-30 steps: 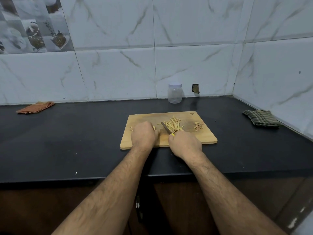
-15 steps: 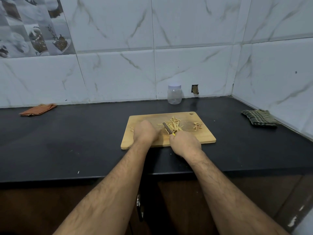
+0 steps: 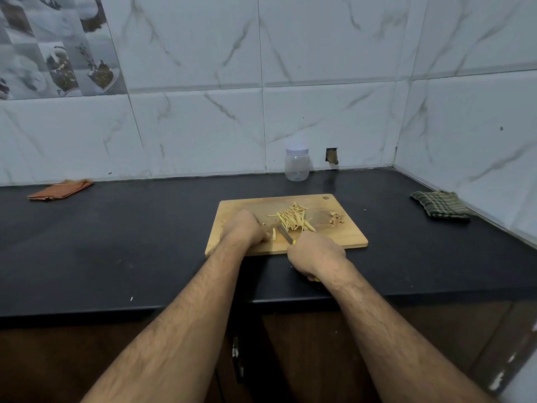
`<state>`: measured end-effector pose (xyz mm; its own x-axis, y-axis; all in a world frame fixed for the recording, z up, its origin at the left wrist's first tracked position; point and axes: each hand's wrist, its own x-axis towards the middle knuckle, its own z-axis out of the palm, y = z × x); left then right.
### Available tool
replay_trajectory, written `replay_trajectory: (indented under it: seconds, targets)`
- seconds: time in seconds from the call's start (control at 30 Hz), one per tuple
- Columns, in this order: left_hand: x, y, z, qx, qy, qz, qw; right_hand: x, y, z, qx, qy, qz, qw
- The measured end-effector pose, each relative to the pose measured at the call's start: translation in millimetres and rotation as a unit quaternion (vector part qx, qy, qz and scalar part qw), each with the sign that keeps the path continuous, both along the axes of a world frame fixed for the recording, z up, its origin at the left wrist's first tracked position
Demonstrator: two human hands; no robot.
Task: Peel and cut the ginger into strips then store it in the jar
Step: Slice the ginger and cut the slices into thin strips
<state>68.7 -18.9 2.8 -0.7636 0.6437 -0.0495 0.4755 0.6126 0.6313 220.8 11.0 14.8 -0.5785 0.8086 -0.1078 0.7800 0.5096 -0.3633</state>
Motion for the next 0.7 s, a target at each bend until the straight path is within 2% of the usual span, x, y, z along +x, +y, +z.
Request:
replay_trajectory:
  seconds: [0.17,0.7]
  targets:
    - [1.1,1.0,-4.1,-0.002,0.035,-0.023,0.999,-0.1,-5.5,-1.1,0.017,0.008,0.001,1.0]
    - [-0.2,6.1,-9.9,-0.001,0.025,-0.017,1.0,-3.4,-7.8,-3.4,0.066,-0.003,0.005,0.998]
